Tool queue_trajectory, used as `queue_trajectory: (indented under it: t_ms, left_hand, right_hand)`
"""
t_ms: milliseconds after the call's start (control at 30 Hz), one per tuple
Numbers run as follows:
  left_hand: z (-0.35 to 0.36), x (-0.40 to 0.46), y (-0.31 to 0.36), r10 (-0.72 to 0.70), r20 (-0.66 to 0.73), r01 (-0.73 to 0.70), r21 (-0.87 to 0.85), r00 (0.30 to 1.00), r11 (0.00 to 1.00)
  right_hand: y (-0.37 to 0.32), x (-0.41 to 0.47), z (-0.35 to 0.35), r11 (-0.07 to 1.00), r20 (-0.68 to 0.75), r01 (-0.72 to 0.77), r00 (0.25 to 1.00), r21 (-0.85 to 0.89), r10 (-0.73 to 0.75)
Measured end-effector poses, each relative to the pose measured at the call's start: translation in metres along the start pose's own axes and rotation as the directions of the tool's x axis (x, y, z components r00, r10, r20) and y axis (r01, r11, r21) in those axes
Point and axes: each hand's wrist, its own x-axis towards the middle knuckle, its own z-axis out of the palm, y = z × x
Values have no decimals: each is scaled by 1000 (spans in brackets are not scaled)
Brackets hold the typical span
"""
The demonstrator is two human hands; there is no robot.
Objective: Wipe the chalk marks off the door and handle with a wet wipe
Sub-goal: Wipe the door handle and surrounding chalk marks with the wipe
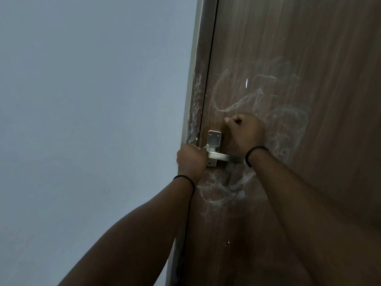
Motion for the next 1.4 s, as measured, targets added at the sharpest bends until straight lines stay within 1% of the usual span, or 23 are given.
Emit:
queue_trajectory:
  t_ms: [33,100,167,233,300,367,567,700,733,800,867,967,1100,1167,1267,1333,1400]
  left_hand:
    - [0,-3,-2,-48,20,49,-31,999,998]
    - [4,-11,-3,-105,50,111,-135,993,985]
    - [6,-19,-2,-115,22,117,-220,993,968]
    - [8,-21,-1,-98,-10,92,-261,995,961]
    - [7,-19,-1,-100,-16,91,-288,995,953]
    - [6,-18,-2,-103,-15,94,-298,995,950]
    - [3,-26,-5,31,-97,-52,-225,995,973]
    - [4,-17,1,46,-77,-60,-191,996,980]
    - [5,-15,2,37,-66,-49,-196,997,979]
    - [6,-16,0,-18,-44,5,-262,999,965]
    - [7,-21,-6,-88,-33,71,-351,996,934]
    - [11,-25,-9,-165,-32,132,-456,986,880]
    - [16,-12,-2,-251,29,232,-492,968,839]
    - [15,-10,-2,-296,64,283,-534,953,797]
    - [11,-15,-7,-279,120,295,-584,953,756]
    - [9,-19,-8,-252,130,279,-596,959,753]
    - [6,-20,-3,-260,125,282,-596,958,752]
  right_hand:
    - [-1,11,-5,999,20,4,1000,-43,-3]
    - [-1,33,-12,997,91,-68,993,-40,72]
    - [0,44,-15,989,176,-146,974,-12,146]
    - [3,47,-13,990,202,-137,969,-43,143]
    - [5,44,-8,991,178,-46,982,-129,69]
    - [9,36,-3,986,148,-1,989,-169,27]
    - [19,17,8,971,99,-23,994,-238,48]
    - [15,15,7,961,86,-51,993,-271,76]
    - [15,14,6,959,80,-51,994,-280,76]
    - [17,12,5,956,82,-43,994,-290,70]
    - [19,7,5,958,102,-36,992,-285,68]
    - [22,-4,6,957,109,-17,993,-289,50]
    - [24,-15,0,959,111,1,993,-284,32]
    - [24,-18,-7,959,129,1,991,-282,37]
    - [23,-23,-13,967,135,5,990,-254,30]
    - [20,-30,-12,977,122,12,992,-213,14]
    - [16,-39,-9,983,141,29,990,-179,-3]
